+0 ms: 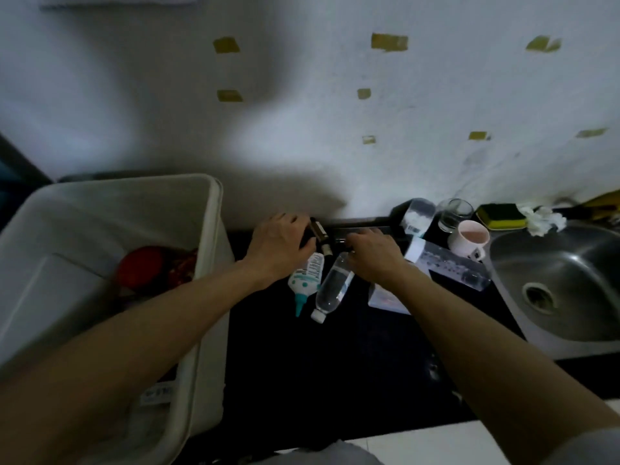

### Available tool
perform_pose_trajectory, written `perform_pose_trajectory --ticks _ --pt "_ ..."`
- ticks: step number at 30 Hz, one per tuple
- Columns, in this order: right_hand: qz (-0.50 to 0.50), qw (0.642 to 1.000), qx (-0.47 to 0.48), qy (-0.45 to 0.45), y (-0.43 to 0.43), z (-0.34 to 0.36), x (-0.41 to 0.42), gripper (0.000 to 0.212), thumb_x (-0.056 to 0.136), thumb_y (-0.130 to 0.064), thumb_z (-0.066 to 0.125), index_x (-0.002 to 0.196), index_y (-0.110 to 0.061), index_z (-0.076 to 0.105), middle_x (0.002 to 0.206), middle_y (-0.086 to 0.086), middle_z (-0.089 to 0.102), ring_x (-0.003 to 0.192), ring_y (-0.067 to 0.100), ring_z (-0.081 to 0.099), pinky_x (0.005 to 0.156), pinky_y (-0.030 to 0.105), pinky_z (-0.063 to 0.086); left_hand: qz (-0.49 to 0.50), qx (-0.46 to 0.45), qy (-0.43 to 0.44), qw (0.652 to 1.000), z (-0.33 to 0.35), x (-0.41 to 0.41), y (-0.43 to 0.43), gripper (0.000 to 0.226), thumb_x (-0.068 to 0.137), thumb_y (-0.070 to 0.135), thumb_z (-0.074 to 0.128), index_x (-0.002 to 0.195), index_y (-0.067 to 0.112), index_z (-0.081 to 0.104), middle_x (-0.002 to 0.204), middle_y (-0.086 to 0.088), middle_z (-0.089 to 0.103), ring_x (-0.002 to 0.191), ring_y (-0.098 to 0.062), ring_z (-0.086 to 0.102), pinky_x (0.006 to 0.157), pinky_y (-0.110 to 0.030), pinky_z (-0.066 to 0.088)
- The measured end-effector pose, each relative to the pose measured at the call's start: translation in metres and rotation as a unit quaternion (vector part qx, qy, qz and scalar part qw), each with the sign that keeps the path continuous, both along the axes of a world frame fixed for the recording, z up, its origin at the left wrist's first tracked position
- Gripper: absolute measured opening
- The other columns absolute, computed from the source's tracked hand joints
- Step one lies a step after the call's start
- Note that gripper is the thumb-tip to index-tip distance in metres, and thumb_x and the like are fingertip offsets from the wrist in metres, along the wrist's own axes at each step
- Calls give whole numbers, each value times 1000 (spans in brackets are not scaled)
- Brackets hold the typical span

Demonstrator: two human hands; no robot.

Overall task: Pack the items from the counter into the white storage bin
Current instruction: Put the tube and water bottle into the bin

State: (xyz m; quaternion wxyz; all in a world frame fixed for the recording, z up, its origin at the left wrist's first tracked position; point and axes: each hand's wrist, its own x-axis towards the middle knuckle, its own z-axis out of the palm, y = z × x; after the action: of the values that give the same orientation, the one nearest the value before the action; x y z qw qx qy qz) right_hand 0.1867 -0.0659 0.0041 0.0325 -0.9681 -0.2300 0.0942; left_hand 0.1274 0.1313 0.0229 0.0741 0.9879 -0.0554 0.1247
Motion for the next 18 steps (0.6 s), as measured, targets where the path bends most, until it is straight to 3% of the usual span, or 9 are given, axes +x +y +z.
perform_pose_trajectory --ticks 6,10,14,18 --pt "-9 999 -1 43 -31 -35 3 35 95 -32 46 126 -20 56 126 13 54 118 37 50 93 45 44 54 -14 96 994 -47 10 -26 45 91 54 47 114 17 56 110 -6 61 103 -25 55 83 -39 48" --pt "8 996 3 90 -38 -51 7 40 91 -30 48 129 -21 52 124 14 55 118 37 50 92 46 48 107 -60 157 980 -72 12 -31 47 92 55 48 118 16 51 113 -8 59 102 -27 56 77 -38 49" --pt "18 991 12 129 -37 -68 11 46 96 -34 44 142 -30 43 125 14 57 114 37 56 91 44 47 164 -80 236 954 -97 14 -31 54 89 55 54 123 15 43 120 -11 56 106 -30 55 75 -40 50" --pt "30 974 41 220 -26 -79 15 45 104 -36 40 148 -28 37 139 19 54 121 37 57 99 41 44 231 -124 304 916 -119 15 -31 70 85 57 59 132 12 36 129 -15 50 114 -33 52 85 -45 51"
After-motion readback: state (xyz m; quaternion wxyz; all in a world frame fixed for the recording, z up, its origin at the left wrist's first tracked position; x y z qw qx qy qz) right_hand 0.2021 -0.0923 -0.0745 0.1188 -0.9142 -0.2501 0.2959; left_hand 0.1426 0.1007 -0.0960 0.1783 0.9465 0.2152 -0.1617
